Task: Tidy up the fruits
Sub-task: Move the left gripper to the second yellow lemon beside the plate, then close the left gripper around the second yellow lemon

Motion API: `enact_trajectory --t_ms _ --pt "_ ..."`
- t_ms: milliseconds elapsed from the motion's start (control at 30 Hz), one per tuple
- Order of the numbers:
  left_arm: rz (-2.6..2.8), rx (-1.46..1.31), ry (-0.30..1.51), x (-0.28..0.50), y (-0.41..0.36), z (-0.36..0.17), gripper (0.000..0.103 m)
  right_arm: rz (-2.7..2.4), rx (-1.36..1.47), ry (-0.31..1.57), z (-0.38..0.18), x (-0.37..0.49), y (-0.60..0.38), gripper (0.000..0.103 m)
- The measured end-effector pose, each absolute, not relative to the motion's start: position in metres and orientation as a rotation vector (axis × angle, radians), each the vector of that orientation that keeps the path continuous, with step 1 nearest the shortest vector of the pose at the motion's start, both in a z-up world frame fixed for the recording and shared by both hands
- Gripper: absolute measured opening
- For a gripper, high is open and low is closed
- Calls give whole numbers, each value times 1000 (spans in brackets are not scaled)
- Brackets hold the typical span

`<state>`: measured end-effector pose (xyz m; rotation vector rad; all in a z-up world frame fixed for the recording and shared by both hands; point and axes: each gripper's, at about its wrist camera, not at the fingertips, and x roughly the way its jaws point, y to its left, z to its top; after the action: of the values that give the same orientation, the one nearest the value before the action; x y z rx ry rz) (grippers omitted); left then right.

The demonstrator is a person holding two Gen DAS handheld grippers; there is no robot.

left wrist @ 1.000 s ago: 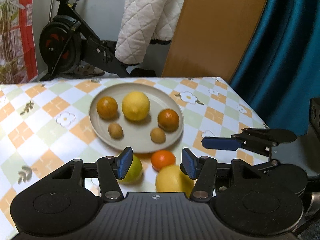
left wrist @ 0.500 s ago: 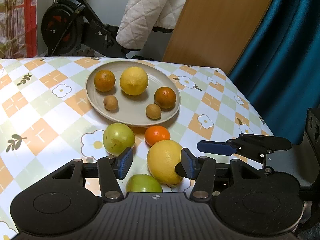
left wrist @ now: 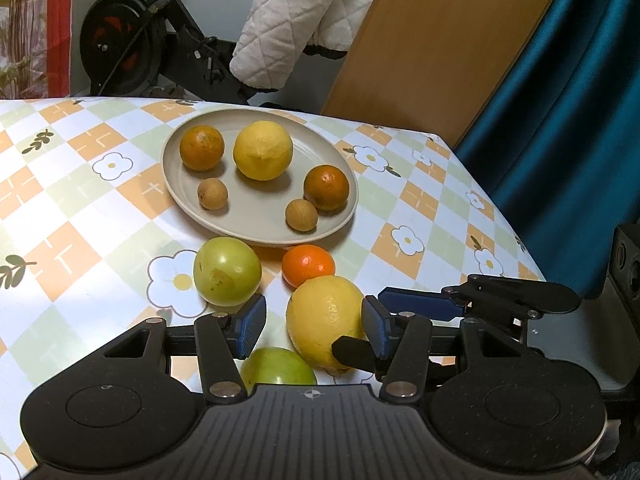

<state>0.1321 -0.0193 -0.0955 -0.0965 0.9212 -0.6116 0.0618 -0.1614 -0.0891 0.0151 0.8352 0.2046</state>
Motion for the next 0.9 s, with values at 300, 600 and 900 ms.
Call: enact_trajectory --t_ms 300,600,900 --pt "-628 -113 942 134 -23 -102 55 218 40 845 -95 63 -163 50" --pt "-638 -118 966 139 -30 -112 55 224 67 855 -99 65 -162 48" --pt "-643 -122 975 140 -33 -117 55 224 77 853 -100 65 -163 48"
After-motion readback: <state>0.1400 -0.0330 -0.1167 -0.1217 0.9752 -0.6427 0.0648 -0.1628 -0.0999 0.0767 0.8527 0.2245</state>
